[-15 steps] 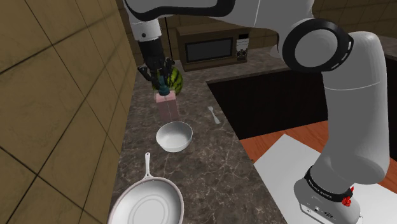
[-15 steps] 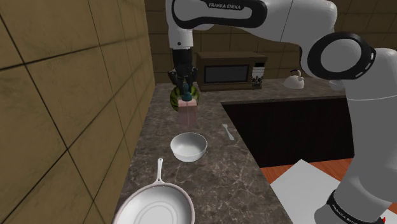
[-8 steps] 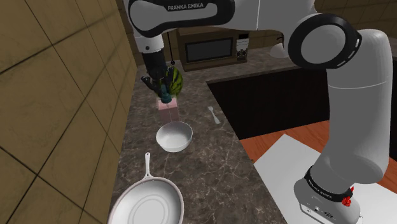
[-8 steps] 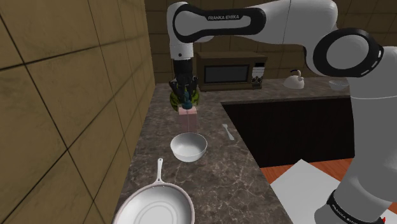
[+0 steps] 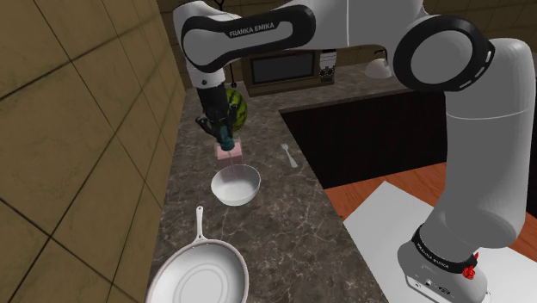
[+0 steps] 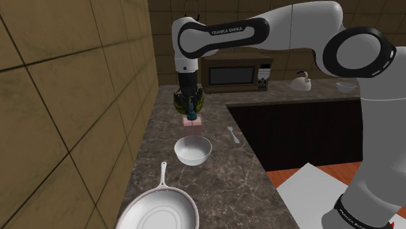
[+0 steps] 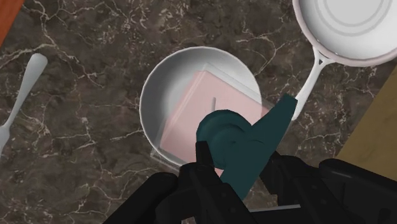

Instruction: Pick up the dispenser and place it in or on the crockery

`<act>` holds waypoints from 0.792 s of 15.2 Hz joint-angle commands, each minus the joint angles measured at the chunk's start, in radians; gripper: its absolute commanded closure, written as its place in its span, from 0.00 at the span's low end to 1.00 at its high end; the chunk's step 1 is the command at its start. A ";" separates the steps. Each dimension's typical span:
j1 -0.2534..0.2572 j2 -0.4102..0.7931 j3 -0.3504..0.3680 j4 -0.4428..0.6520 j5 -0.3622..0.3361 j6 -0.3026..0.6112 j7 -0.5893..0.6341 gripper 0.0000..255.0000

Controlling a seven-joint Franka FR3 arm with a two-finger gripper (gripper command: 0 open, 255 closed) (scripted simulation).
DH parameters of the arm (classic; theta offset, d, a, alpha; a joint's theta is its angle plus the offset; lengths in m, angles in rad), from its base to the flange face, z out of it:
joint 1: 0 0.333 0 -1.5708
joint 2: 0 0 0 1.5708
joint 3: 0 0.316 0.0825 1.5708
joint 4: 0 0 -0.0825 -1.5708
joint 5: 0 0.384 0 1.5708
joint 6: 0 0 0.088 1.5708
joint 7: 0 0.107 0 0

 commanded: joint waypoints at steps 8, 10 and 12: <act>-0.006 -0.003 -0.002 -0.082 0.000 0.079 0.000 1.00; -0.006 -0.003 -0.002 -0.082 0.000 0.079 0.000 1.00; -0.006 -0.003 -0.002 -0.082 0.000 0.079 0.000 1.00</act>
